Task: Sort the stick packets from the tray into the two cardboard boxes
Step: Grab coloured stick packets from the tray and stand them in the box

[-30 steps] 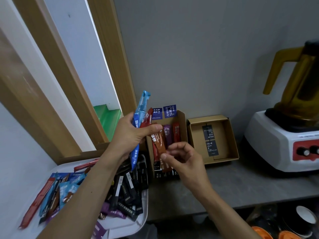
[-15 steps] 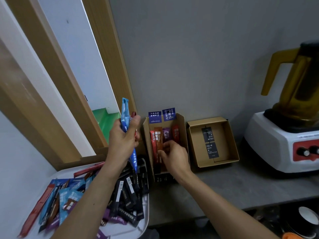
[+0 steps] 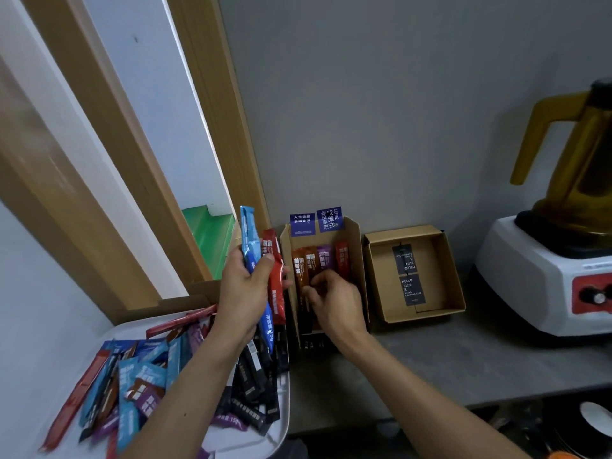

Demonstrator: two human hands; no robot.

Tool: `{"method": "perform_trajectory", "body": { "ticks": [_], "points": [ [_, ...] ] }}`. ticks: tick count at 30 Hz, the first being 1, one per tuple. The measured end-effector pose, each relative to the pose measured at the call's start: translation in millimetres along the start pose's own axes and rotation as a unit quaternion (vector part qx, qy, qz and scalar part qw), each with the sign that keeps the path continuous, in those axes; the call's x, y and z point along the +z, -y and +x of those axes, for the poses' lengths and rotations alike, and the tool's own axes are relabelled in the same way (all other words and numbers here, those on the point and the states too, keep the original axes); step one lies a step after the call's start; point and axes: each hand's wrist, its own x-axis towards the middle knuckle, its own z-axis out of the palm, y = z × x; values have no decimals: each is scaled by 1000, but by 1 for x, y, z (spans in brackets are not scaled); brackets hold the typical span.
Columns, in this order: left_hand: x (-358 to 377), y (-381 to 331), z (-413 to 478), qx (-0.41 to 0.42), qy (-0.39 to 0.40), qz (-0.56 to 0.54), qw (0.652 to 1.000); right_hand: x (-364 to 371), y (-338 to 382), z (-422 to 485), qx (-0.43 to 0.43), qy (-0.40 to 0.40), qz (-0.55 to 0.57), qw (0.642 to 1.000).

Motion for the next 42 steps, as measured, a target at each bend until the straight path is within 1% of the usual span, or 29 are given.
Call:
{"method": "perform_trajectory", "body": {
  "ticks": [2,3,5,8,12,15,18,21,24,26,28,29,31,32,33,35,38,42],
  "points": [
    [2,-2,-2,-5,16,-25,1000,-9,13,-14,-33,-1,84,996],
    [4,-4,-3,-4,24,-34,999,-15,19,-23,-45,10,134,990],
    [8,-9,-4,2,32,-36,999,-27,29,-39,-64,48,197,977],
    [17,-14,-6,1,43,-53,998,-34,31,-49,-61,80,246,964],
    [32,-15,-9,-9,72,-68,995,-37,21,-47,-36,73,292,953],
    [32,-20,-3,43,46,-8,998,-45,10,-52,-37,87,253,963],
    [26,-29,7,86,70,74,991,-52,2,-60,-36,106,208,972],
    [23,-36,15,120,88,128,981,-56,-2,-61,-27,96,197,975],
    [27,-37,25,161,68,169,970,-58,-2,-54,-21,82,156,984],
    [33,-34,28,160,56,184,968,-58,-1,-48,-15,83,132,988],
    [38,-32,29,156,36,173,972,-53,0,-44,-20,61,105,992],
    [40,-32,30,157,22,156,975,-49,0,-43,-29,40,71,996],
    [41,-34,31,159,-8,122,980,-40,0,-40,-55,-6,-52,997],
    [41,-33,31,156,-19,112,981,-35,0,-37,-65,-20,-116,991],
    [41,-32,32,146,-20,104,984,-31,1,-34,-65,-25,-166,984],
    [42,-28,30,110,5,62,992,-20,5,-26,-50,-17,-231,972],
    [42,-25,25,54,42,-15,998,-9,9,-16,-33,-7,-270,962],
    [36,-31,18,35,43,-106,993,-4,3,-7,-19,4,-278,960]
  ]
}}
